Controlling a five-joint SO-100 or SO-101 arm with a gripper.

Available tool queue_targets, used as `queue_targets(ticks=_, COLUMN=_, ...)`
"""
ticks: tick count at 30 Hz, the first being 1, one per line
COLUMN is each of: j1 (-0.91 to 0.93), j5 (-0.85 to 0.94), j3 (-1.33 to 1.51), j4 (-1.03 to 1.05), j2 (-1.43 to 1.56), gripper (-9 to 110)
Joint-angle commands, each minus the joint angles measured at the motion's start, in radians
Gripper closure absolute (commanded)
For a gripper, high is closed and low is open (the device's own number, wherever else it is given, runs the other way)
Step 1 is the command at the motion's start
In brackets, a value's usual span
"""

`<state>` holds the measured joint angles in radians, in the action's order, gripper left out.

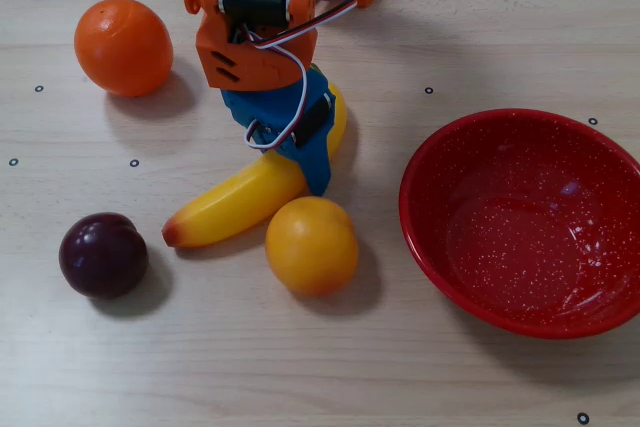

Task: Put banana in the red bowl.

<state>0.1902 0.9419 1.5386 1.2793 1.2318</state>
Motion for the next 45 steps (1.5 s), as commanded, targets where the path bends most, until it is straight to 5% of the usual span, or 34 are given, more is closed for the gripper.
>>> queue_targets(ticks=1, j1=0.008, j5=-0.020, j3=-0.021, j4=0.014, j2=0.015, gripper=101)
queue_targets(ticks=45, j1=0.054, j5=-0.054, j3=-0.244, j4=0.477, j2=0.460, gripper=102)
